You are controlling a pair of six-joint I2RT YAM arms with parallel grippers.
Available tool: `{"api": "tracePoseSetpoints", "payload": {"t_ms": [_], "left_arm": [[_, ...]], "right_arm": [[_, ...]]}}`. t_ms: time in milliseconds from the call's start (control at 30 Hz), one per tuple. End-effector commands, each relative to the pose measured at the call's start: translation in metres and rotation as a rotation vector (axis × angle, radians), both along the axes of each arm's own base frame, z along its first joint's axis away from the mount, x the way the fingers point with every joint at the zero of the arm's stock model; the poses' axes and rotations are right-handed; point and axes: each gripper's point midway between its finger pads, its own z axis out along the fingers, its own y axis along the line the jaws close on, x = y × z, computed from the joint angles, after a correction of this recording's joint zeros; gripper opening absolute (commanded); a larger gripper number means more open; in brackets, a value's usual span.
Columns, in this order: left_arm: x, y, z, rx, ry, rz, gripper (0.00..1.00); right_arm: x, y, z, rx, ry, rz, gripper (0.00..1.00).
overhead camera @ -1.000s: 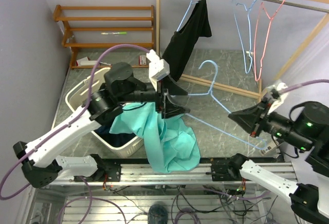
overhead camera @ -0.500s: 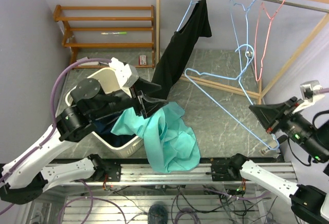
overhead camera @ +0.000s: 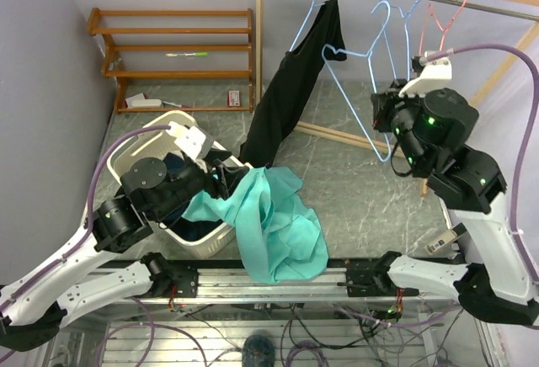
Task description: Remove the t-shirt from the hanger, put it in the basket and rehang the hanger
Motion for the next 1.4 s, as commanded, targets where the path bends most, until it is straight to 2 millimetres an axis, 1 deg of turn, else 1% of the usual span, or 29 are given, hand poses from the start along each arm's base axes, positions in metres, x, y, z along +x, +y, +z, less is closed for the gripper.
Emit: {"api": "tracePoseSetpoints", "payload": {"t_ms": [0,200,400,533,667,767,800,833,867,1000,1100,1133,1167,1200,1233,1267,1300,1333,1367], "left_arm": [[0.005,0.010,0.010,-0.034,-0.009,0.061,0.68],[0.001,0.013,0.011,-0.049,-0.011,0.053,0.67],[-0.003,0.020,0.015,-0.073,-0.020,0.060,0.67],[-0.006,0.020,0.017,-0.084,-0.022,0.050,0.67],[-0.007,0.019,0.018,-0.081,-0.020,0.042,0.66],[-0.009,0.022,0.019,-0.088,-0.023,0.044,0.66],[-0.009,0.023,0.019,-0.091,-0.025,0.044,0.66],[-0.010,0.023,0.020,-0.095,-0.026,0.044,0.66],[-0.010,0.024,0.020,-0.098,-0.028,0.045,0.66],[-0.011,0.025,0.021,-0.104,-0.027,0.042,0.66],[-0.011,0.021,0.019,-0.098,-0.020,0.032,0.66],[-0.011,0.020,0.018,-0.093,-0.018,0.028,0.67],[-0.011,0.019,0.017,-0.090,-0.014,0.025,0.67],[-0.011,0.018,0.016,-0.088,-0.013,0.023,0.67],[-0.011,0.017,0.016,-0.085,-0.011,0.019,0.67],[-0.011,0.016,0.014,-0.080,-0.009,0.017,0.67],[-0.010,0.015,0.013,-0.078,-0.005,0.017,0.67],[-0.010,0.015,0.013,-0.077,-0.004,0.017,0.67],[-0.010,0.015,0.012,-0.076,-0.001,0.018,0.67]], "right_arm": [[0.021,-0.021,0.056,0.061,-0.189,-0.178,0.00],[0.043,-0.019,0.058,0.027,-0.231,-0.264,0.00],[0.052,-0.022,0.063,0.002,-0.302,-0.317,0.00],[0.065,-0.018,0.063,-0.040,-0.302,-0.345,0.00],[0.095,-0.019,0.052,-0.077,-0.277,-0.372,0.00],[0.120,-0.028,0.044,-0.062,-0.258,-0.364,0.00],[0.126,-0.029,0.042,-0.054,-0.251,-0.353,0.00],[0.130,-0.024,0.039,-0.048,-0.247,-0.331,0.00],[0.135,-0.030,0.037,-0.048,-0.246,-0.340,0.00],[0.141,-0.015,0.020,-0.040,-0.182,-0.272,0.00],[0.138,-0.007,0.004,-0.038,-0.121,-0.219,0.00],[0.134,-0.005,0.000,-0.032,-0.106,-0.197,0.09],[0.129,-0.003,-0.004,-0.029,-0.091,-0.175,0.23],[0.124,-0.001,-0.007,-0.023,-0.082,-0.154,0.33],[0.118,0.000,-0.009,-0.015,-0.074,-0.134,0.40],[0.111,0.001,-0.010,-0.006,-0.070,-0.114,0.45],[0.105,0.002,-0.012,0.000,-0.062,-0.089,0.65],[0.097,0.005,-0.013,0.009,-0.053,-0.058,0.81],[0.090,0.005,-0.017,0.012,-0.034,-0.037,0.83]]}}
